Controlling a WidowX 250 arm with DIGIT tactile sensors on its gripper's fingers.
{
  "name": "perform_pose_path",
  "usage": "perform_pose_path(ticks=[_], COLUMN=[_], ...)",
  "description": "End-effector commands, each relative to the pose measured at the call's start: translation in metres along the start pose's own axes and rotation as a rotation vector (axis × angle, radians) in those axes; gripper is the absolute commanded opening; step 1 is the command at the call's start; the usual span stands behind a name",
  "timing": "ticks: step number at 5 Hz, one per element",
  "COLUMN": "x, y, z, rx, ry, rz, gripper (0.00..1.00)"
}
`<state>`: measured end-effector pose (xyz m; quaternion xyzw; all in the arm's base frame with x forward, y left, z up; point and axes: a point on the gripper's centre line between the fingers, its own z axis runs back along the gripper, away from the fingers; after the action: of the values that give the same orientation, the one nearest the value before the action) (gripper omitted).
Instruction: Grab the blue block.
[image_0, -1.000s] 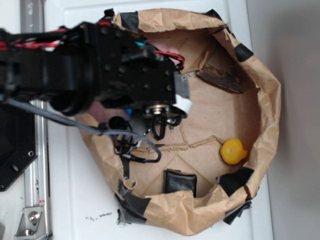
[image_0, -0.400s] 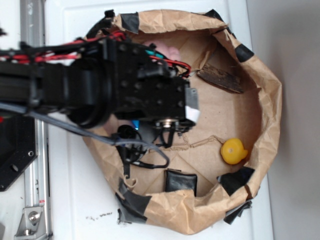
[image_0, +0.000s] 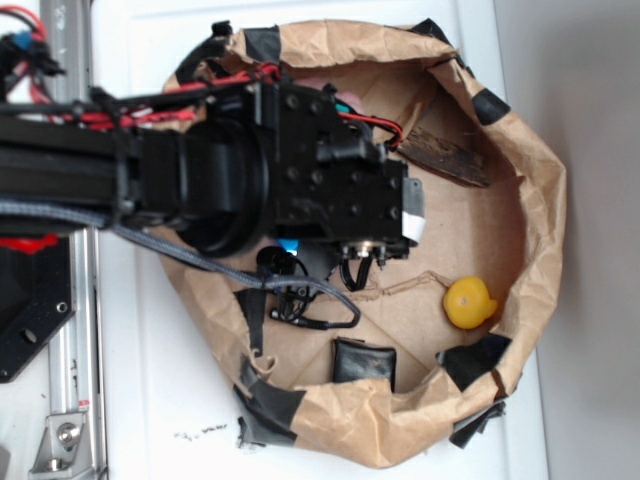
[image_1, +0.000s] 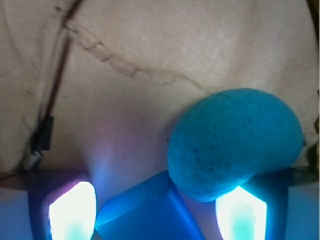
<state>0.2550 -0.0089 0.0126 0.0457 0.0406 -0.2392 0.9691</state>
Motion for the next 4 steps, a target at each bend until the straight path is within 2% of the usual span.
perform_pose_path(ticks=[1,3,4], x=[-0.039,-0.063,-0.065], y=[-0.008,0.016,0.015], z=[-0.019,-0.004,-0.015], rx=[-0.009,-0.073,-0.068], ry=[0.084,0.069,0.101], rz=[-0.205,-0.242,-0.240], gripper=[1.00,1.00,1.00])
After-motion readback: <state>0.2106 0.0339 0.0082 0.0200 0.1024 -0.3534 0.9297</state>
